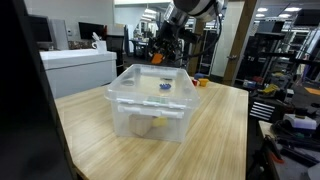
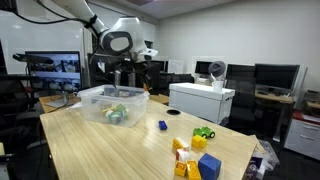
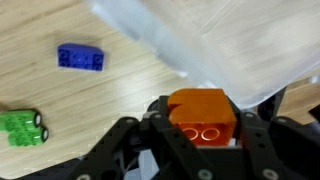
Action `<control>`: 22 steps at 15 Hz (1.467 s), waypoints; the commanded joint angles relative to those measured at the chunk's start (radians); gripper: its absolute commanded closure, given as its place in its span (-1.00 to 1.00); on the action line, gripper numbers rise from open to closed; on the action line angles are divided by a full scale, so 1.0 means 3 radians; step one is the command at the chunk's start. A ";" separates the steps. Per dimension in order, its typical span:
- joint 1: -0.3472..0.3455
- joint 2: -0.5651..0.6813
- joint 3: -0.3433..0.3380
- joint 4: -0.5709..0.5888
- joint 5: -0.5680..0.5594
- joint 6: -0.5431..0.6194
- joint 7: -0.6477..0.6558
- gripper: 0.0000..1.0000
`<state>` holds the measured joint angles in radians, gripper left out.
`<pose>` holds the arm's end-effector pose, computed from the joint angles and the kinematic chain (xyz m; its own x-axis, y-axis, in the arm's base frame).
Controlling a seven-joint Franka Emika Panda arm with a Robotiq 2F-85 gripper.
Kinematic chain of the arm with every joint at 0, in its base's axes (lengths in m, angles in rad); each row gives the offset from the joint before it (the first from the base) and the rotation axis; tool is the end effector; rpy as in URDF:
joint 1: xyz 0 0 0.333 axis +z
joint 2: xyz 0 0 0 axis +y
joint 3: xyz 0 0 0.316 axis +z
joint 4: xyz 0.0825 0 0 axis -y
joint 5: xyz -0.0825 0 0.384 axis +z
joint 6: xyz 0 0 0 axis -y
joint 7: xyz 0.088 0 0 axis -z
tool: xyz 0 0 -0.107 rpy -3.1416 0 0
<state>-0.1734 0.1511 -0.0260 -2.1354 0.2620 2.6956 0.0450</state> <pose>0.5822 -0.1261 0.3793 0.8167 -0.4458 0.3665 -0.3949 -0.8948 -0.2084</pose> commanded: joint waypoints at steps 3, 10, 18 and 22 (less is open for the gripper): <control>0.0295 -0.0687 0.0175 -0.0800 0.0505 -0.0315 -0.0742 0.46; 0.0207 -0.0705 -0.0254 -0.0775 0.0331 -0.0454 -0.0589 -1.00; -0.0164 -0.0247 -0.0728 -0.0491 0.0251 -0.0321 -0.0374 -1.00; -0.0187 0.0219 -0.0664 -0.0317 0.0328 -0.0106 -0.0368 -1.00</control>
<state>-0.2232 0.1452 -0.2465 -2.2727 0.3629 2.6264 -0.1001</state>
